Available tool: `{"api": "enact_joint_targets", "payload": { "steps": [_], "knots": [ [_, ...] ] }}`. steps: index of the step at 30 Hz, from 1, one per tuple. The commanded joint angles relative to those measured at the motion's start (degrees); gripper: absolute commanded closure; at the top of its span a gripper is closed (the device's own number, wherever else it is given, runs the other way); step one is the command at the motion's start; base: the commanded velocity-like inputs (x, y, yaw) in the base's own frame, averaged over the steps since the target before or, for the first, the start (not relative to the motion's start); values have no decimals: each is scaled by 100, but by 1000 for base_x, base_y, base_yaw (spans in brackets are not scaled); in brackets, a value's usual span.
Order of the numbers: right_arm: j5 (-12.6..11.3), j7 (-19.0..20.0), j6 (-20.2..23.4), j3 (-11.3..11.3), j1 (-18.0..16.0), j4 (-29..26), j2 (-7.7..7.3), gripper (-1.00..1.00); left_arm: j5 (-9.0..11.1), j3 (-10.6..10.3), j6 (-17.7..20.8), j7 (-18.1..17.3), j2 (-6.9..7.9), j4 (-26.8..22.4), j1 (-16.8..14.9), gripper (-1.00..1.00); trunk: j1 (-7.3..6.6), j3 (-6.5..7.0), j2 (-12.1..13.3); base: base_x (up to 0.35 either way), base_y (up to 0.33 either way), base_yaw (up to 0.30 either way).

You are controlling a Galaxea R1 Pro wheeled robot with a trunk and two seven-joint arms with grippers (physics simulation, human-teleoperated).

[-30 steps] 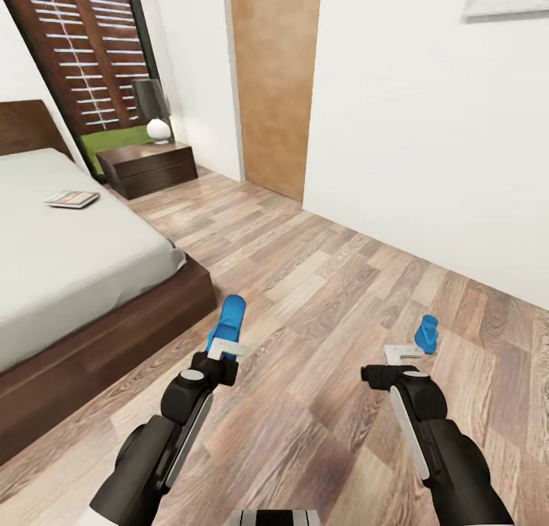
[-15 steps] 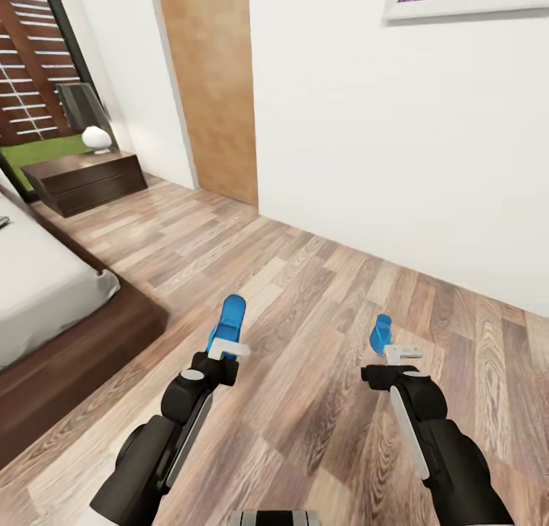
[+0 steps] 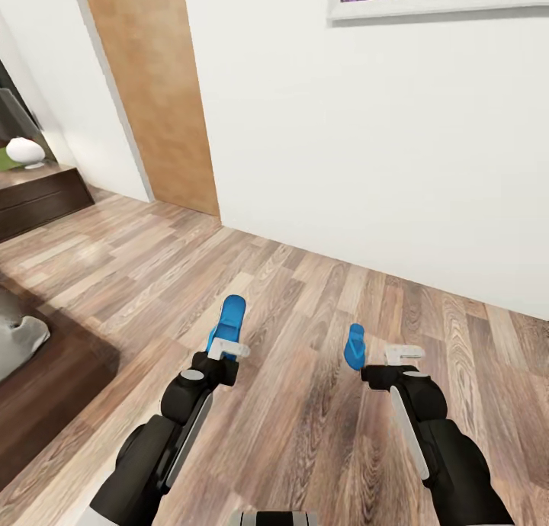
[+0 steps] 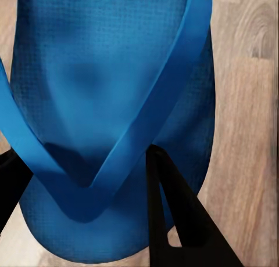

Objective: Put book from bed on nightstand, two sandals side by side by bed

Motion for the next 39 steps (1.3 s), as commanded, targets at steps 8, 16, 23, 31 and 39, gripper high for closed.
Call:
{"api": "enact_joint_targets", "payload": {
  "steps": [8,16,23,31,39],
  "knots": [
    [4,-8,28,2,-4,-5,-1,-100,-28,-11,31,29,0,-6,-2,100,2,7,-2,337,0,-275],
    [10,-12,20,8,-4,4,-1,-100,-29,-14,31,29,-1,-6,-2,100,2,7,-2,337,-24,-52],
    [0,-17,20,-5,-4,52,-5,-100,-31,-17,31,33,4,-6,-4,100,2,7,-2,337,-43,-1],
    [-5,-17,32,-6,-4,179,-1,-100,-36,-17,31,32,5,-6,-3,100,2,7,-2,337,-1,0],
    [-13,-16,27,-29,-4,414,-1,-100,-22,-5,39,29,5,-14,-2,100,2,7,-2,113,0,0]
  ]
}}
